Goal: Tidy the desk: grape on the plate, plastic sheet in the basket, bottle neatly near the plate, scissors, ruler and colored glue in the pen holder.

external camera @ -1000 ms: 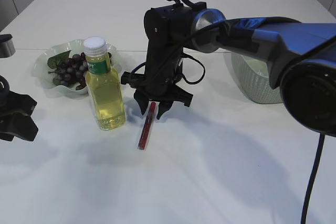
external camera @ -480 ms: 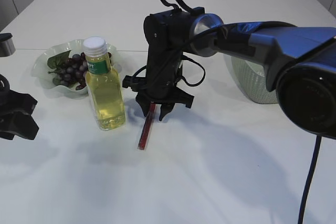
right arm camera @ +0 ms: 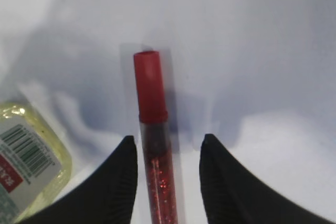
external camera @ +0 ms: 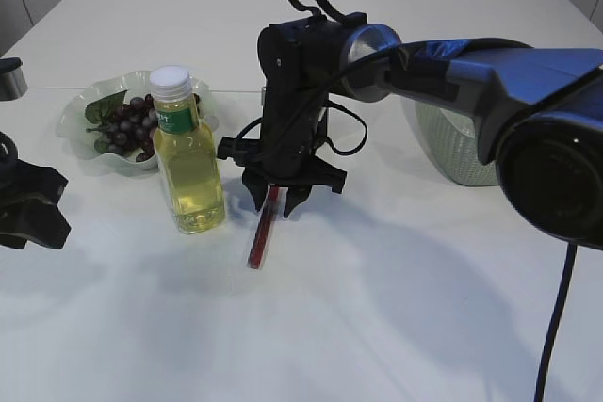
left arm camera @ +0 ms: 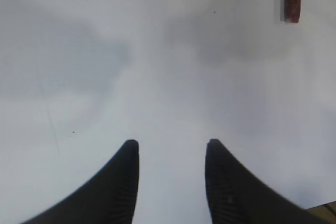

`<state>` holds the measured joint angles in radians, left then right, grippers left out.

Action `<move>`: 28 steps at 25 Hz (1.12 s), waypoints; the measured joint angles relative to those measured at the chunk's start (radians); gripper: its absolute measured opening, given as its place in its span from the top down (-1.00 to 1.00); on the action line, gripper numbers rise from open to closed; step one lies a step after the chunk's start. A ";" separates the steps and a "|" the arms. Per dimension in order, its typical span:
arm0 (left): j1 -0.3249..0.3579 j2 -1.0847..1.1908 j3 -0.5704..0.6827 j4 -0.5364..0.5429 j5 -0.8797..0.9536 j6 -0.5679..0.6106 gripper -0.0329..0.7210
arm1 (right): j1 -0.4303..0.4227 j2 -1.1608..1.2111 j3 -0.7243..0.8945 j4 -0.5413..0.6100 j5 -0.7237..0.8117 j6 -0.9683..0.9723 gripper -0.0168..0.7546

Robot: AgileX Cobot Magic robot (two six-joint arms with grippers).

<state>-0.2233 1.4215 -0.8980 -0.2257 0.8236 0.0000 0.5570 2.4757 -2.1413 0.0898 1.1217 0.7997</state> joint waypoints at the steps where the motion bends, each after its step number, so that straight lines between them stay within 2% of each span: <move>1: 0.000 0.000 0.000 0.000 0.000 0.000 0.10 | 0.000 0.000 0.000 0.002 0.000 0.000 0.12; 14: 0.000 0.000 0.000 0.000 0.000 0.000 0.10 | 0.000 0.020 0.000 0.007 0.001 -0.005 0.13; 17: 0.000 0.000 0.000 0.000 0.000 0.000 0.10 | 0.000 0.020 0.000 -0.001 0.007 -0.005 0.26; 20: 0.000 0.000 0.000 0.000 0.000 0.000 0.10 | 0.000 0.020 0.000 -0.010 0.017 -0.007 0.52; 22: 0.000 0.000 0.000 0.000 0.000 0.000 0.10 | 0.000 0.020 0.000 -0.011 0.019 -0.012 0.62; 28: 0.000 0.000 0.000 0.000 0.000 0.000 0.10 | 0.000 0.020 -0.004 -0.009 0.051 -0.016 0.70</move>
<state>-0.2233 1.4215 -0.8980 -0.2257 0.8236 0.0000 0.5570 2.4959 -2.1450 0.0806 1.1729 0.7836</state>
